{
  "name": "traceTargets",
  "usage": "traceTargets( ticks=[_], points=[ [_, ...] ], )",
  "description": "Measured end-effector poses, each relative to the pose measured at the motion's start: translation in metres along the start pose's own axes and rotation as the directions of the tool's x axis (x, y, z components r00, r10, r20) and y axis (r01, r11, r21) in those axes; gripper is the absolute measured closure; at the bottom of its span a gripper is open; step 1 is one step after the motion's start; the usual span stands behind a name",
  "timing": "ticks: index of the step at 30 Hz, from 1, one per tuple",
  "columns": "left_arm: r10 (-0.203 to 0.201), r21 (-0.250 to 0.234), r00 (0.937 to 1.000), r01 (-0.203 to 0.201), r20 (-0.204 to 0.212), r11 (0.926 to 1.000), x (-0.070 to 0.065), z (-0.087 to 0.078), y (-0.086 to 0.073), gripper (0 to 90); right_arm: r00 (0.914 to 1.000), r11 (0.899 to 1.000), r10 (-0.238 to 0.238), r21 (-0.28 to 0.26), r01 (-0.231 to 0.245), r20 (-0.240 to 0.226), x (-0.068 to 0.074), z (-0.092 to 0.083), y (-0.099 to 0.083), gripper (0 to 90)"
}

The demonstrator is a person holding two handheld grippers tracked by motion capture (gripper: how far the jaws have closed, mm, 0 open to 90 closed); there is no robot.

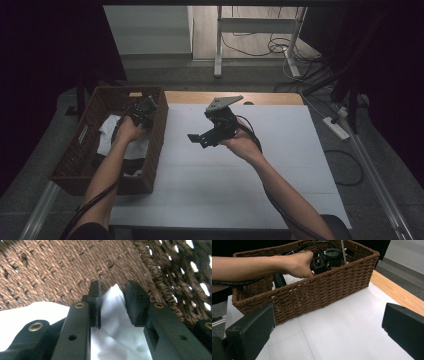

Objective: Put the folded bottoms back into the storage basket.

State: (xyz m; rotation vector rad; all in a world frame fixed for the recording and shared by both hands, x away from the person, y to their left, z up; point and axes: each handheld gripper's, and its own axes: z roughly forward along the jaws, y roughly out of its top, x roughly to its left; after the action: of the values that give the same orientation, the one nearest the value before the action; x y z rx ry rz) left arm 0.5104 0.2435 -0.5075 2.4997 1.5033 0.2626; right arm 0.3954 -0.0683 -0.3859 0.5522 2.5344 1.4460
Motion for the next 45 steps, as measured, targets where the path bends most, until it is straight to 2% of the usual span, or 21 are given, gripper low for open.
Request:
traceTargets(
  ticks=[1, 5, 9, 12, 14, 16, 17, 19, 20, 21, 23, 25, 28, 30, 32, 35, 36, 38, 40, 43, 45],
  points=[
    [0.013, 0.004, 0.9999, -0.013, -0.005, 0.9999, 0.0, 0.0, 0.0, 82.0, 1.0, 1.0, -0.001, 0.001, 0.001, 0.0, 0.0, 0.0, 0.0, 0.0],
    [0.009, -0.016, 0.9996, -0.008, 0.027, 0.9998, 0.002, -0.002, -0.001, 84.9, 1.0, 1.0, 0.002, -0.004, -0.002, 0.0, -0.001, -0.001, 0.0, 0.0],
    [-0.012, -0.084, 0.9981, 0.017, 0.06, 0.9963, 0.004, -0.01, 0.001, 85.1, 1.0, 1.0, 0.003, -0.001, -0.003, 0.002, -0.002, -0.001, -0.001, 0.0],
    [-0.031, -0.162, 0.9912, 0.052, 0.128, 0.9854, 0.006, -0.019, 0.0, 85.1, 1.0, 1.0, 0.004, 0.0, -0.004, 0.003, -0.002, -0.001, -0.001, 0.0],
    [-0.027, -0.203, 0.9901, 0.055, 0.138, 0.9777, 0.006, -0.024, -0.001, 85.0, 1.0, 1.0, 0.004, -0.001, -0.004, 0.003, -0.002, -0.002, -0.001, 0.0],
    [-0.008, -0.265, 0.9875, 0.05, 0.157, 0.9629, 0.007, -0.028, -0.003, 84.6, 1.0, 1.0, 0.004, -0.001, -0.004, 0.001, -0.002, -0.002, -0.001, 0.0],
    [-0.001, -0.275, 0.9889, 0.042, 0.149, 0.9605, 0.007, -0.03, -0.003, 83.5, 1.0, 1.0, 0.003, -0.001, -0.003, 0.0, -0.001, -0.002, -0.001, 0.0],
    [0.013, -0.279, 0.9927, 0.021, 0.12, 0.9601, 0.006, -0.031, -0.003, 79.6, 1.0, 1.0, 0.001, -0.001, -0.001, -0.001, -0.001, -0.001, -0.001, 0.0],
    [0.01, -0.279, 0.9932, 0.023, 0.116, 0.9599, 0.006, -0.031, -0.002, 74.1, 1.0, 1.0, 0.001, 0.0, -0.001, 0.0, -0.001, -0.001, -0.001, 0.0],
    [0.0, -0.278, 0.996, 0.025, 0.089, 0.9602, 0.006, -0.033, -0.002, 63.2, 1.0, 1.0, 0.001, 0.002, -0.001, 0.001, -0.001, -0.002, -0.001, 0.0],
    [-0.012, -0.284, 0.9981, 0.029, 0.06, 0.9584, 0.007, -0.038, -0.003, 52.7, 1.0, 1.0, -0.002, 0.006, 0.002, 0.004, -0.002, -0.003, -0.002, 0.0],
    [-0.039, -0.311, 0.9976, 0.055, 0.058, 0.9487, 0.011, -0.045, -0.006, 41.1, 1.0, 1.0, -0.001, 0.009, 0.001, 0.009, -0.003, -0.004, -0.003, 0.0],
    [-0.063, -0.331, 0.9961, 0.08, 0.062, 0.9403, 0.013, -0.054, -0.013, 31.7, 0.9998, 1.0, 0.002, 0.011, -0.003, 0.019, -0.005, -0.007, -0.005, 0.0],
    [-0.07, -0.339, 0.9931, 0.098, 0.094, 0.9355, 0.015, -0.059, -0.018, 28.3, 0.9998, 1.0, 0.01, 0.011, -0.011, 0.018, -0.006, -0.008, -0.007, 0.0],
    [-0.075, -0.359, 0.9868, 0.123, 0.144, 0.9253, 0.018, -0.064, -0.025, 25.5, 0.9998, 1.0, 0.014, 0.013, -0.014, 0.017, -0.007, -0.01, -0.01, 0.0],
    [-0.1, -0.389, 0.9749, 0.172, 0.199, 0.9051, 0.023, -0.071, -0.038, 18.3, 0.9996, 1.0, 0.021, 0.021, -0.021, 0.018, -0.007, -0.014, -0.015, 0.0],
    [-0.103, -0.407, 0.9699, 0.188, 0.221, 0.8937, 0.024, -0.075, -0.043, 16.6, 0.9996, 0.999, 0.022, 0.023, -0.022, 0.02, -0.007, -0.015, -0.016, 0.0],
    [-0.106, -0.432, 0.9645, 0.205, 0.242, 0.8781, 0.024, -0.08, -0.051, 13.1, 0.9993, 0.999, 0.029, 0.026, -0.029, 0.024, -0.007, -0.019, -0.019, 0.0],
    [-0.099, -0.453, 0.9632, 0.207, 0.25, 0.867, 0.022, -0.088, -0.06, 8.9, 0.9989, 0.999, 0.034, 0.034, -0.035, 0.033, -0.008, -0.023, -0.022, 0.0],
    [-0.085, -0.477, 0.963, 0.202, 0.256, 0.8556, 0.017, -0.097, -0.072, 5.2, 0.9978, 0.998, 0.05, 0.04, -0.052, 0.043, -0.01, -0.029, -0.029, 0.0],
    [-0.085, -0.484, 0.9669, 0.196, 0.24, 0.853, 0.013, -0.102, -0.078, 4.3, 0.997, 0.997, 0.055, 0.048, -0.058, 0.055, -0.01, -0.033, -0.034, 0.0]
  ],
)
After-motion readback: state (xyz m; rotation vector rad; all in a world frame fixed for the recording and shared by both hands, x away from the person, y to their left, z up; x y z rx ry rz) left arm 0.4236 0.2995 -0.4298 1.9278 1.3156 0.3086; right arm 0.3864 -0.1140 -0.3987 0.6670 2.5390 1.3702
